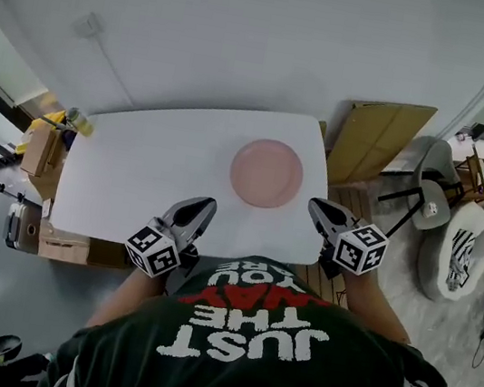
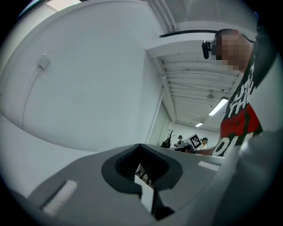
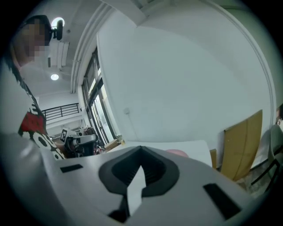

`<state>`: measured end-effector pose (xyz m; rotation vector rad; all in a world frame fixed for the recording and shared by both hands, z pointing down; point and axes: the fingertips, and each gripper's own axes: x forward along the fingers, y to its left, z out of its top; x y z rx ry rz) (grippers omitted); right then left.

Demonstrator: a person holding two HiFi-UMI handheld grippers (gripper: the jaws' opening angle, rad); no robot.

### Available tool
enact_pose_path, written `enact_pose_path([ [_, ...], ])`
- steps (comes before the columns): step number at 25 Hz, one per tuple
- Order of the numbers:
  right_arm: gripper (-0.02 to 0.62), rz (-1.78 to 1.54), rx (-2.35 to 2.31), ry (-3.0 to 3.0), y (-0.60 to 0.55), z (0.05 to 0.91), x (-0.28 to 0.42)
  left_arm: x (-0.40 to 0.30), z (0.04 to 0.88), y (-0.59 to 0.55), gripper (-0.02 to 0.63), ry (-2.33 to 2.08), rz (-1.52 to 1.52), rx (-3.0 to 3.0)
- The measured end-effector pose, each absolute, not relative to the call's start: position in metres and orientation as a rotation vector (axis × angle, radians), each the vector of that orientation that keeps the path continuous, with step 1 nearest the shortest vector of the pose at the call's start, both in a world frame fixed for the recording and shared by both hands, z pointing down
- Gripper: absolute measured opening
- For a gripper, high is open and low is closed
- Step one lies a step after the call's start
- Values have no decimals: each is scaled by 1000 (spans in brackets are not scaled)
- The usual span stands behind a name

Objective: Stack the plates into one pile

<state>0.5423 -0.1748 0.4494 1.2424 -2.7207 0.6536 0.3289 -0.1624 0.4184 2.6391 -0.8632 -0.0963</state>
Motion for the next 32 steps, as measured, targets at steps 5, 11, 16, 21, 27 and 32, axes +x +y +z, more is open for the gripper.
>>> enact_pose_path([
  [5, 6, 633, 1199, -2685, -177, 449, 535, 327, 412, -164, 8, -864, -140, 2660],
  [11, 5, 570, 1188, -2639, -178, 455, 530, 324, 419, -166, 8, -849, -149, 2641],
  [16, 5, 561, 1181, -2631, -178, 457, 531, 325, 422, -166, 8, -850, -143, 2636],
  [21, 5, 522, 1172, -2627, -178, 456, 531, 326, 422, -164, 8, -849, -140, 2637],
  [27, 5, 515, 1176, -2624, -180, 456, 534, 327, 419, -168, 8, -847, -137, 2640],
  [32, 5, 514, 1181, -2620, -182, 455, 537, 327, 416, -172, 8, -848, -138, 2641],
])
